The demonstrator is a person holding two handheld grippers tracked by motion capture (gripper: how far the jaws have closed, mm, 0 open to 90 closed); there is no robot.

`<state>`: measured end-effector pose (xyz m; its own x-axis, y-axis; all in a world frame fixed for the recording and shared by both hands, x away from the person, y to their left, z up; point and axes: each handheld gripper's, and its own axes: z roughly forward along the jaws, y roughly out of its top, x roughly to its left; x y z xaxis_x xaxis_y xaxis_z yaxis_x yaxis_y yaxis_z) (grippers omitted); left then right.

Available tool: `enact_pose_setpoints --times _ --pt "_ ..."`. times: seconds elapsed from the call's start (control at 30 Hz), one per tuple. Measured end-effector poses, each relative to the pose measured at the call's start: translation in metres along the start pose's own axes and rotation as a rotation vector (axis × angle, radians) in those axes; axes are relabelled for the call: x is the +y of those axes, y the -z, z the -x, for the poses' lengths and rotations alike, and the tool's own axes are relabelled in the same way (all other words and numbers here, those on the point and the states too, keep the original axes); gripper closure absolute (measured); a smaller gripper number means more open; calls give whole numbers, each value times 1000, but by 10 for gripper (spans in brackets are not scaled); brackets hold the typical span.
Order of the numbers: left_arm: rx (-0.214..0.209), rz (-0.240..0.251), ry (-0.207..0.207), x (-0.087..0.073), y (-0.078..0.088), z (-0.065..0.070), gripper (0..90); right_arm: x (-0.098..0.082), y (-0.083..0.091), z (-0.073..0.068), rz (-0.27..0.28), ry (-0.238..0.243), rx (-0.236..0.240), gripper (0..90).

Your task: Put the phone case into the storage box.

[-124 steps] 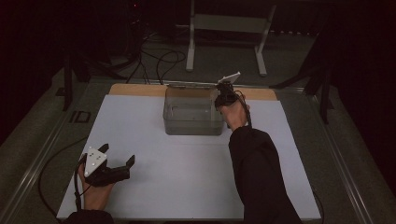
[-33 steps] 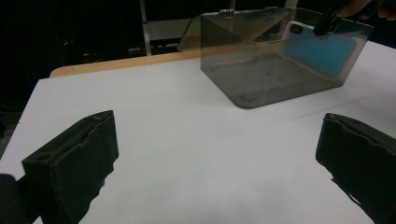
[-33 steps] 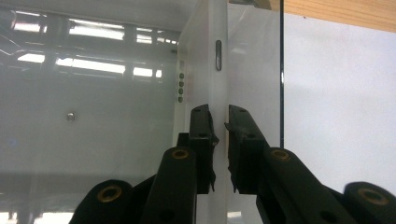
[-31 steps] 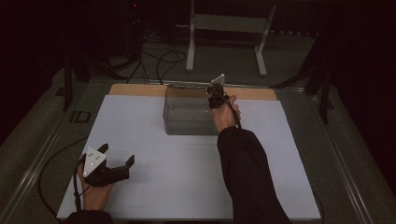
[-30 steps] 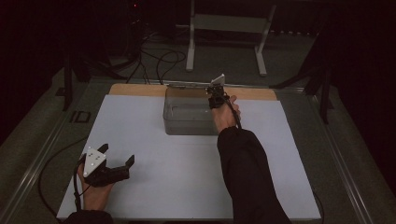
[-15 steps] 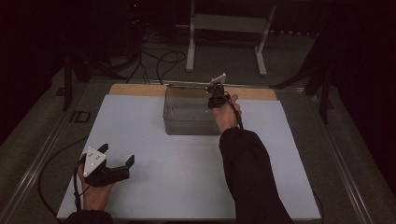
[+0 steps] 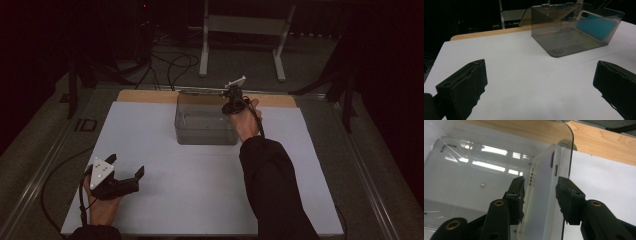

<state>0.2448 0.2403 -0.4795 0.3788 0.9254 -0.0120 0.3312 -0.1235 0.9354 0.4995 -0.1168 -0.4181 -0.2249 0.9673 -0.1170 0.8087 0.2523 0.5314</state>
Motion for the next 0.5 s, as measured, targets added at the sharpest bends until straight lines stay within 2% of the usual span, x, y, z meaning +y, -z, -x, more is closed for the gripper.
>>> enact_pose_setpoints --times 0.1,0.13,0.2,0.33,0.37,0.5 --pt "0 0 0 0 0 0 1 0 1 1 16 13 16 522" --pt "1 -2 0 -1 0 0 1 0 3 1 39 26 39 471" --pt "5 -4 0 -1 0 -1 1 0 4 1 44 28 65 425" --pt "6 -1 2 -1 1 -1 1 -1 7 0 80 33 109 338" --pt "6 -1 1 -1 0 -1 1 -2 8 0 86 31 108 310" --pt "6 -4 -1 -1 0 -1 1 -6 11 -1 151 46 136 193"
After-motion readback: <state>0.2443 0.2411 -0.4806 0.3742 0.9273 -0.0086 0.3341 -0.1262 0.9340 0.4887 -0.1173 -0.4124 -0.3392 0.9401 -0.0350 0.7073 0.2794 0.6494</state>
